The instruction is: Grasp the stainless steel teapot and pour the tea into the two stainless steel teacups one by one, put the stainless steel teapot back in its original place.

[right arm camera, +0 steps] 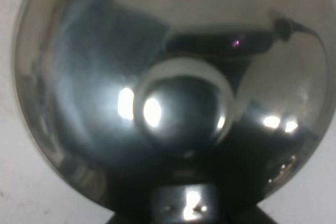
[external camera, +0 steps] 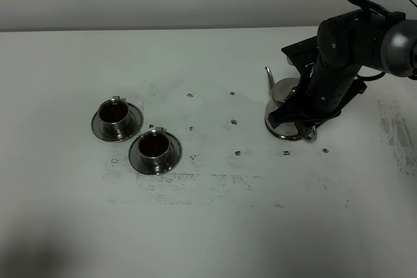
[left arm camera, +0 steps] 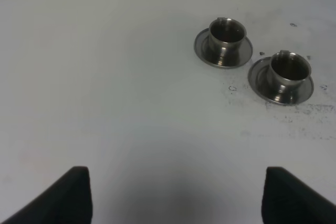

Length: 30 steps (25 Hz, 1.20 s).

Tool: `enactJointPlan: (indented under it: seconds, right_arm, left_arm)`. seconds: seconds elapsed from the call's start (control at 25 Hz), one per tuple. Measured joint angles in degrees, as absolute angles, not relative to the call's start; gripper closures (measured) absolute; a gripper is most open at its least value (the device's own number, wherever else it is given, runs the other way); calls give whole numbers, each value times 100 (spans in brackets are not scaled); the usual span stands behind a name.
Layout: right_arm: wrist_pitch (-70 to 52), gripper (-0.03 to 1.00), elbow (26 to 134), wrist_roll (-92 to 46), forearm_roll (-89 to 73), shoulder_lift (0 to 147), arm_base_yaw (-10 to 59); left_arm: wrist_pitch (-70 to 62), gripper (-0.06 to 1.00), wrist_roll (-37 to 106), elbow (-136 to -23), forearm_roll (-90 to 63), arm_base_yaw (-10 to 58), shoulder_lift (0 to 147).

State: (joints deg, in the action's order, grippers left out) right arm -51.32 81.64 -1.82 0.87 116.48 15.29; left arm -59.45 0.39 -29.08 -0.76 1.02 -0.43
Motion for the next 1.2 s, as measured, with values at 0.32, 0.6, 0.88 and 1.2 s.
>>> enactJointPlan:
  seconds: [0.32,0.6,0.88,1.2]
  right_arm:
    - [-5003,54,8164,-88,62,11648,1529]
    - [-5040,49,8164,-84,101,11604,1529]
    - [-5358,49,8155,-84,134,10826,1529]
    - [-5321,49,6944,0,194,9275,1024]
  left_arm:
    - [-5945,30,39,-2908,-76,102,-43]
    - [-5945,30,39,-2908,-76,102,-43]
    - [-5945,30,39,-2908,-76,102,-43]
    - [-5945,30,39,-2908,-76,102,-43]
